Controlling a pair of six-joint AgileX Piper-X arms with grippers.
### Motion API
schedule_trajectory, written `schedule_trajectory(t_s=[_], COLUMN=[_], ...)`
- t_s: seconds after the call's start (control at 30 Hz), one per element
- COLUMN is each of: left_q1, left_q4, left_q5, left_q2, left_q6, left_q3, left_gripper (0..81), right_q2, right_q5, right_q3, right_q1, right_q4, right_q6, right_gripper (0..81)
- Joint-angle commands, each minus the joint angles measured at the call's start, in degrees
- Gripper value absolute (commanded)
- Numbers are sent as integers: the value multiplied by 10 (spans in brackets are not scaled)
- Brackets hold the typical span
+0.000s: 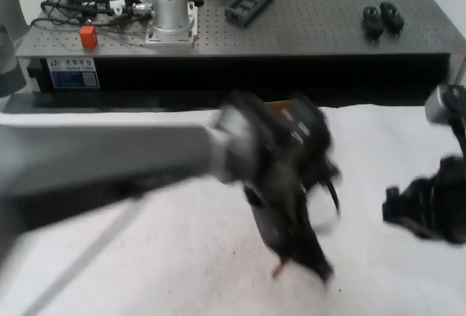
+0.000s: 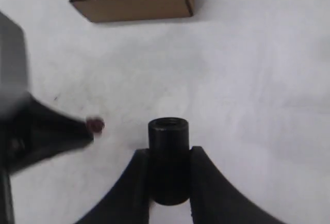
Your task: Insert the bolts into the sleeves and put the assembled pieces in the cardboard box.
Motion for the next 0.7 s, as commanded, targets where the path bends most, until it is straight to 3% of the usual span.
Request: schedule_trajectory(t_s=[0.0, 0.13, 0.23, 0.33, 0.5, 0.67], left_q1=[6, 46, 59, 60, 60, 60], left_q4=[-48, -332, -521, -648, -675, -673], left_q5=[21, 145, 211, 231, 241, 247], left_q2=[-31, -132, -166, -168, -167, -167], left_q6=[-39, -161, -250, -320, -344, -344], left_q3=[24, 181, 269, 312, 323, 323], left_gripper=[6, 6, 6, 6, 6, 6], right_q2=[-11, -15, 4, 34, 79, 83], right_q5=[-88, -234, -250, -256, -244, -186], right_q3=[15, 105, 136, 133, 118, 106], right_q1=[5, 60, 106, 144, 176, 174], right_q4=[-24, -180, -314, -414, -533, -544], right_q6=[18, 63, 126, 156, 194, 201], right_gripper=[49, 49, 49, 49, 49, 49])
